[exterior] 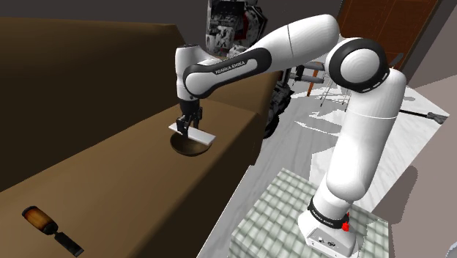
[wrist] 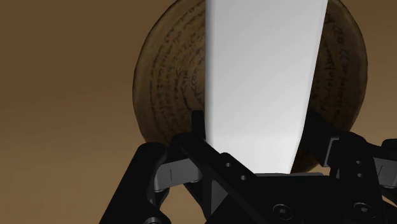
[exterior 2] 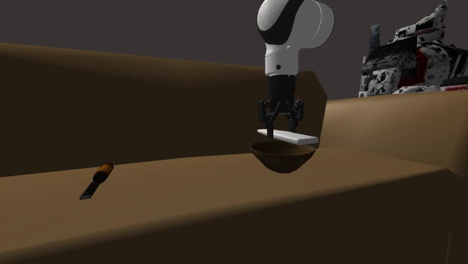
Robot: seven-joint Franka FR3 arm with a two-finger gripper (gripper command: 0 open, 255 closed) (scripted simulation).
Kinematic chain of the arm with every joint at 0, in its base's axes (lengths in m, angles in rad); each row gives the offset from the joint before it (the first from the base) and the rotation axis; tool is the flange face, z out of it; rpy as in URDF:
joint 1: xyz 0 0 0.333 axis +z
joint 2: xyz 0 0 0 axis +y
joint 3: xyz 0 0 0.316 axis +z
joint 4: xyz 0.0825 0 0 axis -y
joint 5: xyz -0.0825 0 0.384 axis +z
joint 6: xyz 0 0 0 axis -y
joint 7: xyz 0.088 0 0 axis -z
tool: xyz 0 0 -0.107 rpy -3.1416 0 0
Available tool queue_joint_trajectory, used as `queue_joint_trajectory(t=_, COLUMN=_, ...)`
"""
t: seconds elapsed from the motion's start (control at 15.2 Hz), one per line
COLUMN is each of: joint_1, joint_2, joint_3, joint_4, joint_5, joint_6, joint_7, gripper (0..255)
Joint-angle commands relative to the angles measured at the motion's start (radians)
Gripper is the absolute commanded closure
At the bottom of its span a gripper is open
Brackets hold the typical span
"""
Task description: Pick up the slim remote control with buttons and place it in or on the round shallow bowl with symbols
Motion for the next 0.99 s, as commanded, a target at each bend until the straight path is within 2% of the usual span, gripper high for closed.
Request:
queue_joint_trajectory(t=0.0, joint_1=0.0, joint_2=0.0, joint_3=0.0, joint_4=-0.001, joint_5=0.0, joint_6=0.001, joint_7=0.0, gripper=255)
queue_joint_trajectory(t=0.13, joint_1=0.0, joint_2=0.0, joint_3=0.0, joint_4=-0.001, joint_5=0.0, joint_6=0.001, joint_7=0.0, gripper=255)
queue_joint_trajectory(t=0.2, joint_1=0.0, joint_2=0.0, joint_3=0.0, joint_4=-0.001, joint_5=0.0, joint_6=0.001, joint_7=0.0, gripper=0)
queue_joint_trajectory(t=0.53, joint_1=0.0, joint_2=0.0, joint_3=0.0, joint_4=-0.001, joint_5=0.0, joint_6=0.001, joint_7=0.0, gripper=0)
queue_joint_trajectory(t=0.79, joint_1=0.0, joint_2=-0.032, joint_3=0.003, joint_4=0.089, joint_5=0.015, joint_6=-0.119, joint_7=-0.01, gripper=0)
queue_joint_trajectory(t=0.92, joint_1=0.0, joint_2=-0.032, joint_3=0.003, joint_4=0.089, joint_5=0.015, joint_6=-0.119, joint_7=-0.01, gripper=0)
